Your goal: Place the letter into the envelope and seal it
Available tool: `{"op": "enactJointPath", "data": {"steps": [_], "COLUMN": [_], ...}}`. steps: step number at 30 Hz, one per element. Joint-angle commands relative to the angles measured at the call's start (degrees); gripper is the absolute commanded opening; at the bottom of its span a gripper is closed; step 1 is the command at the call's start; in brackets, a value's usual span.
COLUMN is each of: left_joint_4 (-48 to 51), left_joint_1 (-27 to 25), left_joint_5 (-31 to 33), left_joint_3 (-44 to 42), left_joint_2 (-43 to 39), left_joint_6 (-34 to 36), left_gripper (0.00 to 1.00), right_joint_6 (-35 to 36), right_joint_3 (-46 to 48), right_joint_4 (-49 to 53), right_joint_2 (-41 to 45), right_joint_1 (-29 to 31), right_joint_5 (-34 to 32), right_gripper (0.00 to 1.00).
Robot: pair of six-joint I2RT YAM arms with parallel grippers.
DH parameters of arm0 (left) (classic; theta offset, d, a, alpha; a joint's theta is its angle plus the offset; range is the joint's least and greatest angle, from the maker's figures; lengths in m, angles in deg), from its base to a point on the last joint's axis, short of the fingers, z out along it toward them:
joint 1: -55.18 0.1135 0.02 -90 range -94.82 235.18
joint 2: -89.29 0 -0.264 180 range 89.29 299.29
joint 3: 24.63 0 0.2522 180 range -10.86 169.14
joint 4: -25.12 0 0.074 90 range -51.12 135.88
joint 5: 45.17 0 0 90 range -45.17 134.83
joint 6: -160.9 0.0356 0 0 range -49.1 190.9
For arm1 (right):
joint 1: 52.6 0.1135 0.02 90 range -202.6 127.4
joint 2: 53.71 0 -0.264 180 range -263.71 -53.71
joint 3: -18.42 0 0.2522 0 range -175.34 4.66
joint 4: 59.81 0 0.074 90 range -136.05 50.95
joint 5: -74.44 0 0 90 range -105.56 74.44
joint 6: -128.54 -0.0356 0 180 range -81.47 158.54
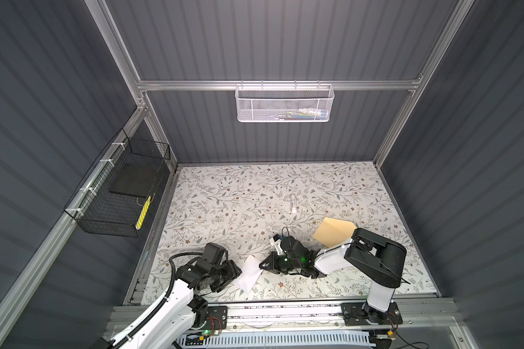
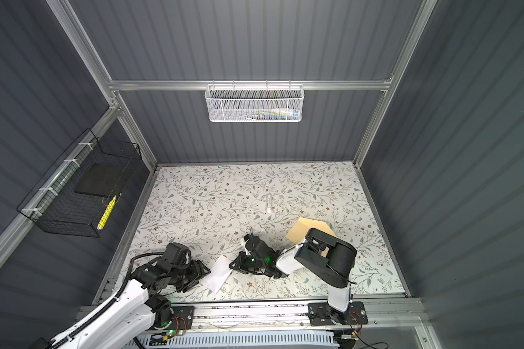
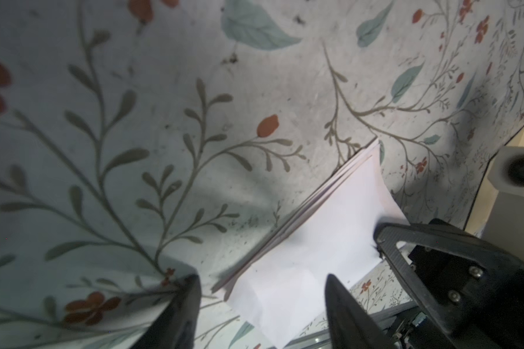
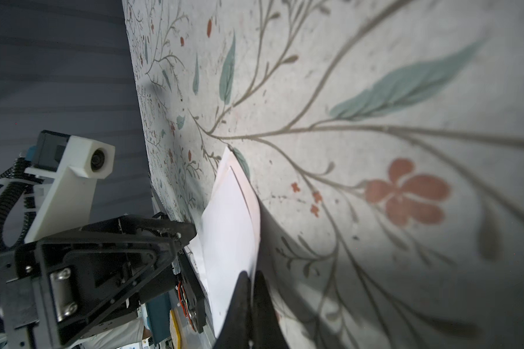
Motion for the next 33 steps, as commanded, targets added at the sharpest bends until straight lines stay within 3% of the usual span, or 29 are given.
{"op": "enactJointPath", "data": {"steps": [1,6,10,13,22,28,30,33], "left_joint_4": [-0.36,-13.71,-24.24,-27.38,-37.61,-47.52,-45.89,-41.16], "left_joint_1": [-0.11,-0.08,-0.08,-0.08,-0.01,-0.03,-0.08,-0.08], "left_joint_5": [0.35,-5.43,-11.56,-13.38,-21.75,-32.67,-34.91,-44.35], "left_joint_3": [5.4,9.35,13.75,17.22,23.78,24.01,25.27,27.92], "left_joint_2": [-0.38,4.89,9.3,11.8,19.91,21.59,22.1,24.29], "left_joint_6": [0.93,6.21,11.9,16.11,29.59,43.01,49.5,60.67], "left_gripper": [0.86,0.95,0.98,1.0,1.0,1.0,1.0,1.0], "right_joint_6": [5.19,20.78,37.5,45.68,66.06,80.43,84.35,89.32], "right_joint_3": [-1.15,-5.38,-11.21,-11.85,-11.83,-12.4,-12.72,-12.7], "right_joint_4": [6.21,22.87,43.81,52.19,58.16,57.42,57.47,57.14], "right_joint_2": [4.83,12.95,21.14,28.13,44.59,49.02,49.5,49.69], "right_joint_1": [-0.53,-1.46,-1.59,-3.23,-8.27,-9.24,-9.33,-9.33], "right_joint_5": [-1.07,-1.76,-10.93,-16.81,-23.09,-16.21,-14.34,-12.0], "right_gripper": [0.0,0.0,0.0,0.0,0.0,0.0,0.0,0.0]}}
